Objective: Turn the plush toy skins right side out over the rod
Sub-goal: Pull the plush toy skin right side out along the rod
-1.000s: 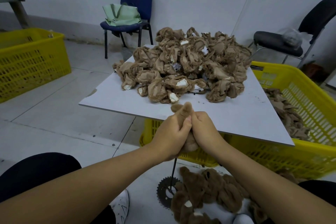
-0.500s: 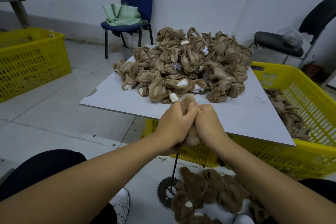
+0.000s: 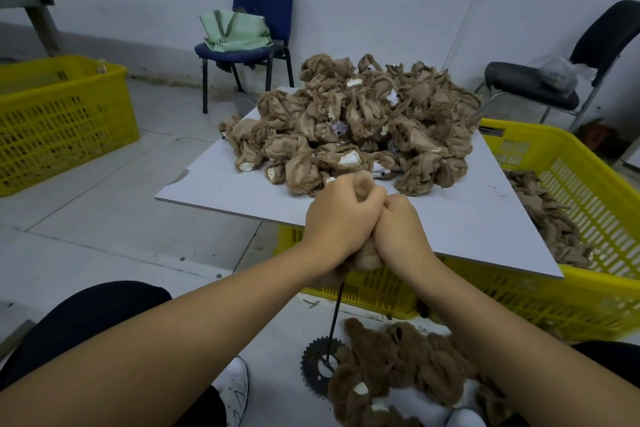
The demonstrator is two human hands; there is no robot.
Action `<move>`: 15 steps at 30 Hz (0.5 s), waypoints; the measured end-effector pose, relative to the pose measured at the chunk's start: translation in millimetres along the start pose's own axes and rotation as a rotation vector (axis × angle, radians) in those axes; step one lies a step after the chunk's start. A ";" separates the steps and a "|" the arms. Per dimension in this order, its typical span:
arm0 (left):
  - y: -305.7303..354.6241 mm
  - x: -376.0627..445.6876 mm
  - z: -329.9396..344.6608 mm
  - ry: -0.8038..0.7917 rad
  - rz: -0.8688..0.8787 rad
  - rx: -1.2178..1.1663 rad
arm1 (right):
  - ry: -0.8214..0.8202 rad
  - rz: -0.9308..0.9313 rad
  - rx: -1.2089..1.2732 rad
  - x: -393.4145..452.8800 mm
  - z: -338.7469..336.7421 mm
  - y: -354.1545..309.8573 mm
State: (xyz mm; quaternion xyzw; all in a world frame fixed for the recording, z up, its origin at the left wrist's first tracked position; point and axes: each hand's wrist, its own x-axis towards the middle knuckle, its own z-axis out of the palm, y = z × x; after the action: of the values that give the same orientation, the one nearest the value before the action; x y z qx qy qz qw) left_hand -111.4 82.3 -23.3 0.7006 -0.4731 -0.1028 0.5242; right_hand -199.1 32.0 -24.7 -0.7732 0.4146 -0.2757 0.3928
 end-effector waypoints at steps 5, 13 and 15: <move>-3.9 5.5 4.4 -0.076 -0.133 -0.041 | -0.007 0.019 -0.045 3.7 -1.2 1.1; -25.8 -4.4 14.0 -0.114 -0.193 0.120 | -0.096 0.088 -0.135 -1.3 13.9 21.3; -19.9 -4.0 13.3 -0.102 -0.213 0.164 | -0.075 0.078 -0.216 -0.3 13.1 22.0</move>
State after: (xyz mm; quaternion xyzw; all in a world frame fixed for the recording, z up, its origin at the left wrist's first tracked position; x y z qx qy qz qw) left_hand -111.1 77.0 -47.0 0.7813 -0.4289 -0.1542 0.4264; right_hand -198.8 29.6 -50.1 -0.8042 0.4565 -0.1848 0.3328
